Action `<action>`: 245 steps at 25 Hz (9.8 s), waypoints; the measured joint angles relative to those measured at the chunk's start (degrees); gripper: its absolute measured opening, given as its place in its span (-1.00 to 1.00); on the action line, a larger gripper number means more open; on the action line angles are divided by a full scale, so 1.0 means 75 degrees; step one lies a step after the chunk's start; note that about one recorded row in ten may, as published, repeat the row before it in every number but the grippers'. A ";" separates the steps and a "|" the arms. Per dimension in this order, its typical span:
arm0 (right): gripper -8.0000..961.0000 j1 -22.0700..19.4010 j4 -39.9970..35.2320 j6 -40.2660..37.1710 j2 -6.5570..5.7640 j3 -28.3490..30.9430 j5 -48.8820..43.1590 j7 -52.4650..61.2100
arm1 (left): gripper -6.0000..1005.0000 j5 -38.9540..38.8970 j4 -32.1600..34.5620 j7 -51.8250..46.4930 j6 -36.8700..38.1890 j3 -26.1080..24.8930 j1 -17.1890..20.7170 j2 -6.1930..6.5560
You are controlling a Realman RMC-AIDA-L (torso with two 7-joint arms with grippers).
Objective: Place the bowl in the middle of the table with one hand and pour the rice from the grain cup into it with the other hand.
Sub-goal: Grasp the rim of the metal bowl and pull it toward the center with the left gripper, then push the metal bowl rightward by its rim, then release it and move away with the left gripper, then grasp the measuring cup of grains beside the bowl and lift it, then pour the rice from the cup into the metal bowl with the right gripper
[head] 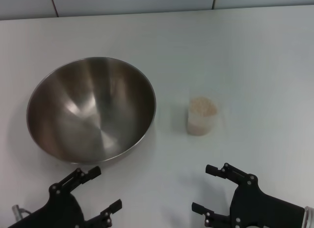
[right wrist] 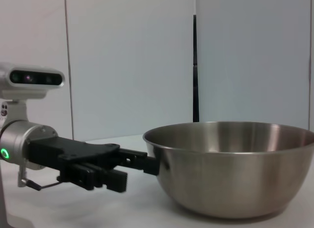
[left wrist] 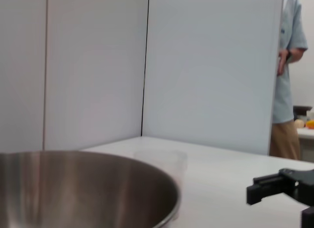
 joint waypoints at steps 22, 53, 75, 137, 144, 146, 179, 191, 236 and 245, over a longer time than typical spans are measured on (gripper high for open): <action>0.71 -0.0004 0.0089 0.0089 0.0015 0.0000 0.0000 0.0000 | 0.53 -0.0221 0.2660 -0.5092 0.0181 -0.3277 0.0132 -0.0026; 0.71 -0.0012 0.0148 0.0010 -0.0013 0.0000 0.0000 -0.0023 | 0.44 0.2515 0.7258 -1.0762 -0.3332 0.0946 -0.0523 -0.0045; 0.71 0.0015 0.0147 0.0031 -0.0008 0.0000 0.0000 -0.0023 | -0.86 0.3037 0.7403 -1.1629 -0.2908 0.0848 -0.1139 0.0001; 0.71 -0.0310 0.0210 0.0015 0.0016 0.2048 0.0133 -0.0023 | 0.72 -0.0950 0.1980 -0.0372 0.0033 -0.0809 0.0985 0.0392; 0.71 -0.0397 0.0596 0.0740 0.0034 0.3768 0.0195 -0.0270 | 0.72 -0.0693 0.1848 -0.0538 -0.0038 -0.0762 0.1113 0.0390; 0.70 -0.0331 0.0754 0.0997 0.0034 0.3916 0.0195 -0.0559 | 0.72 -0.0625 0.1843 -0.0609 -0.0057 -0.0755 0.1063 0.0382; 0.70 0.0755 0.1393 0.2781 0.0046 0.4875 0.0185 -0.1113 | 0.72 0.0199 0.1827 -0.1187 -0.0506 -0.0649 0.0553 0.0331; 0.70 0.0786 0.1504 0.2809 0.0046 0.4893 0.0176 -0.1113 | 0.72 0.0200 0.1790 -0.1195 -0.0755 -0.0611 0.0513 0.0316; -0.95 0.1410 0.2832 0.0914 0.0050 0.5731 0.0143 -0.5736 | 0.72 0.0244 0.1788 -0.1195 -0.0632 -0.0669 0.0419 0.0228; -0.95 0.1647 0.3717 0.1186 0.0057 0.5009 0.0081 -1.1392 | 0.72 0.0228 0.1804 -0.1195 -0.0587 -0.0679 0.0391 0.0193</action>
